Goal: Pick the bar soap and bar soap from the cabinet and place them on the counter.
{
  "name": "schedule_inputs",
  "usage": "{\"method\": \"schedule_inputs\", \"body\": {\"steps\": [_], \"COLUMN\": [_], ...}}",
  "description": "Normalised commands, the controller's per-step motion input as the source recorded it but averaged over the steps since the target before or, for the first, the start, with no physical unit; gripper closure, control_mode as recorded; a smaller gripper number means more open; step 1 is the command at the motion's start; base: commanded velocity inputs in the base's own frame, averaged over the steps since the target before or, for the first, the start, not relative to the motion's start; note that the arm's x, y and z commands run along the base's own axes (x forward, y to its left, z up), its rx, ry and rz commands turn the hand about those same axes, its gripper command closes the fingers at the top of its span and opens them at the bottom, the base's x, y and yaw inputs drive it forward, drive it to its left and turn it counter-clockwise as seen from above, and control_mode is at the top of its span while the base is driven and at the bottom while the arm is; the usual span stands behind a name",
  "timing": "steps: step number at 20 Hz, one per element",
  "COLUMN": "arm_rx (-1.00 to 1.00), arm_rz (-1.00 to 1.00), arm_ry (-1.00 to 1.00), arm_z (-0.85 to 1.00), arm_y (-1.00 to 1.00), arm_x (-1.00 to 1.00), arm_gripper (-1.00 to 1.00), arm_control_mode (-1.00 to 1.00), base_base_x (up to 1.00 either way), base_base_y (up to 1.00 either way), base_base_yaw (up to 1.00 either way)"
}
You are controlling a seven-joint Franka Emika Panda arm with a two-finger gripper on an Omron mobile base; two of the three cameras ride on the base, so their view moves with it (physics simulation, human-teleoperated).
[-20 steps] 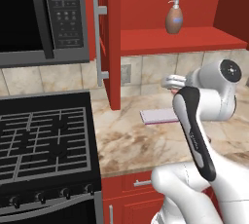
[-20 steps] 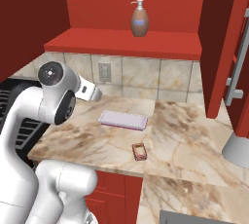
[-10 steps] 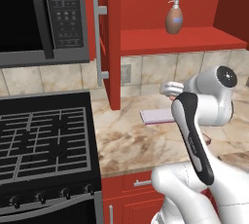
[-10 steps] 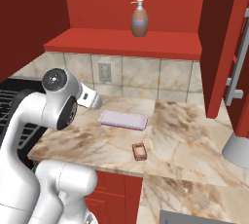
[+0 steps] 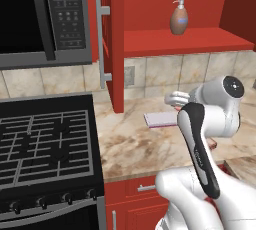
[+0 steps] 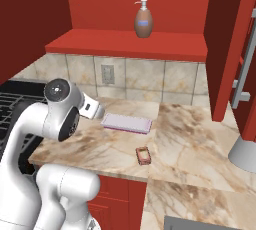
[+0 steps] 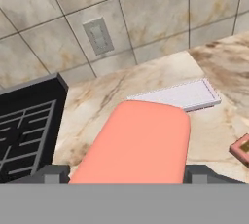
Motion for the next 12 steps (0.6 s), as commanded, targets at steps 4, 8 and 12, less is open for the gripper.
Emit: {"method": "schedule_inputs", "body": {"steps": [4,8,12], "arm_rx": [0.0,0.0,0.0], "arm_rz": [0.0,0.0,0.0], "arm_ry": [0.07,0.08,0.1], "arm_z": [-0.25,-0.24,-0.23], "arm_y": [0.0,0.0,0.0], "arm_x": [-0.04,0.0,0.0], "arm_gripper": [1.0,1.0,1.0], "arm_control_mode": [-1.0,-1.0,-1.0], "base_base_x": [0.0,0.0,0.0], "base_base_y": [0.0,0.0,0.0], "base_base_yaw": [0.0,0.0,0.0]}}
